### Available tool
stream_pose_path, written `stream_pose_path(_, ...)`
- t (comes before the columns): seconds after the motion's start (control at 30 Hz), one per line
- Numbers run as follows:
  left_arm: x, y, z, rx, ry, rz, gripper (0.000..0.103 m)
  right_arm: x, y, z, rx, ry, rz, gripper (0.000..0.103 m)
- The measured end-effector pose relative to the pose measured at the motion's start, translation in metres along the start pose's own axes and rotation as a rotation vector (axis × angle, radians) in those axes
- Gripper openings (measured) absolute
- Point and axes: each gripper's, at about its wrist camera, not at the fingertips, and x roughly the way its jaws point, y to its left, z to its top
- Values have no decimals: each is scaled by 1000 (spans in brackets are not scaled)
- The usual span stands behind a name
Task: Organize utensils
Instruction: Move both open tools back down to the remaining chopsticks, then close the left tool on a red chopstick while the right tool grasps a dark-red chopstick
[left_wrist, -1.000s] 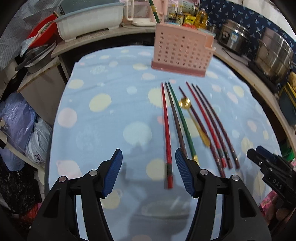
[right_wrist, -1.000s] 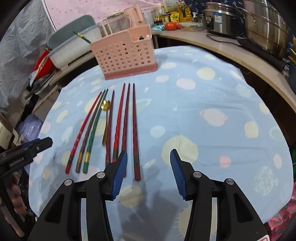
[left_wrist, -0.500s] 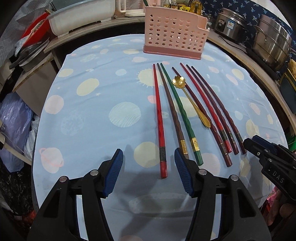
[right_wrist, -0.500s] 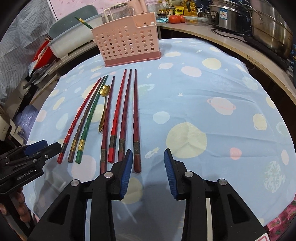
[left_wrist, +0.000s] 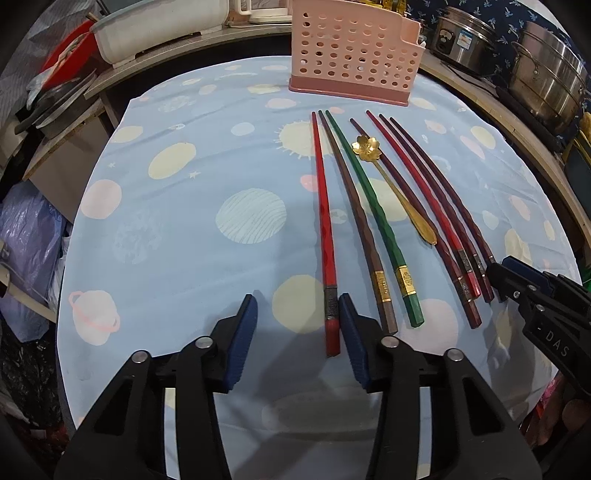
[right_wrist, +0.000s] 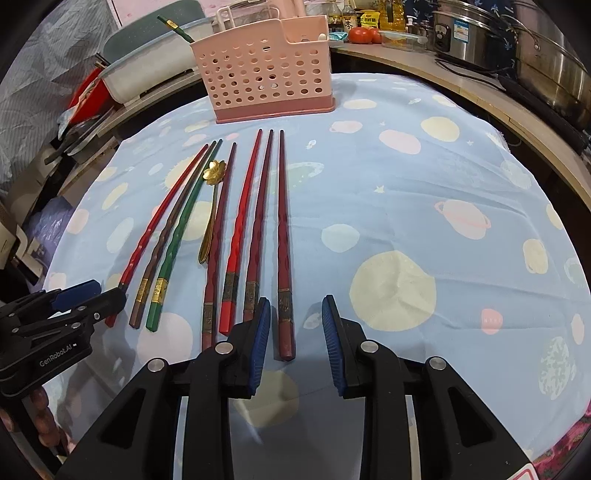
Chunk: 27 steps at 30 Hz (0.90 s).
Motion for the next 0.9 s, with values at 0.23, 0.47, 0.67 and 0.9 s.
stream_pose_path(0.23,-2,-2,-1,11,-4,-6,20,0,0,-1,-16,-9,-17,19)
stream_pose_path(0.47,-4,4,-3,-10,-2,-22,8,-3,-5,-4,-7,-10,-12,9)
stream_pose_path(0.67,-9,7,-4,-21,-7,-22,7,-8,-11,-7,17,-16,-4,7)
stream_pose_path(0.9,-26,12,-2,-38,-39,-26,7,-27,-20,-7,47,-51,2,7)
